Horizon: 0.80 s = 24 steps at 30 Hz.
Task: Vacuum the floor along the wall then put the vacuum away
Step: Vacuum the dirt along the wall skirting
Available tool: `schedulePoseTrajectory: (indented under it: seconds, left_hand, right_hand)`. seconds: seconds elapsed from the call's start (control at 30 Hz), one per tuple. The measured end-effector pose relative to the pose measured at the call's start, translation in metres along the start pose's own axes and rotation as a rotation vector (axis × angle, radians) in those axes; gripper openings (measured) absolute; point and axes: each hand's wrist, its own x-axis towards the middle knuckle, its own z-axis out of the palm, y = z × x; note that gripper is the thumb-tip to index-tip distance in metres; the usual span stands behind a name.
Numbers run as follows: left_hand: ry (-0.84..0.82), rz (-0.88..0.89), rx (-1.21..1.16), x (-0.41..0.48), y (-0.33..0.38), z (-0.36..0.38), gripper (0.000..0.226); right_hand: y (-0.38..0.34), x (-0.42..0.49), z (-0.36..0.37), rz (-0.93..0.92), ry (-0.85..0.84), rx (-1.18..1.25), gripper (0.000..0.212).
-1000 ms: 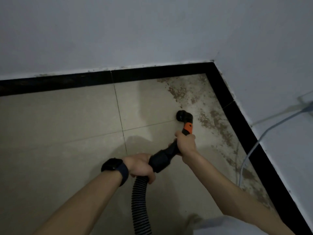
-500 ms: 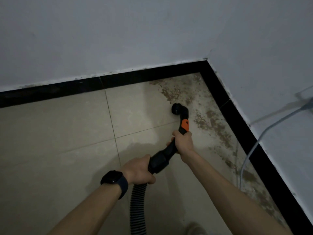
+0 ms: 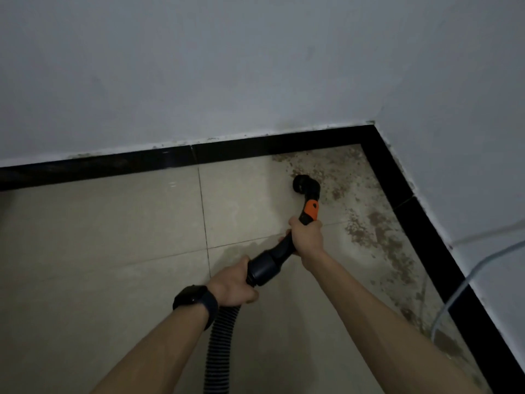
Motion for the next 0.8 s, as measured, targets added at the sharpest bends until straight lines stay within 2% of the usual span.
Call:
schedulePoseTrajectory:
  seconds: [0.27, 0.47, 0.6, 0.8]
  left_hand:
    - [0.056, -0.078, -0.248, 0.013, -0.004, -0.03, 0.048]
    - [0.115, -0.073, -0.289, 0.026, -0.006, -0.038, 0.044]
    - [0.133, -0.076, -0.268, 0.034, -0.006, -0.05, 0.049]
    - [0.143, -0.088, -0.369, 0.037, -0.013, -0.063, 0.051]
  right_hand:
    - [-0.023, 0.012, 0.02, 0.012, -0.043, 0.014, 0.05]
    - [-0.043, 0.034, 0.036, -0.014, -0.104, 0.022, 0.051]
    - [-0.054, 0.043, 0.046, -0.018, -0.112, 0.031, 0.046]
    - [-0.074, 0.048, 0.065, -0.072, -0.142, -0.118, 0.046]
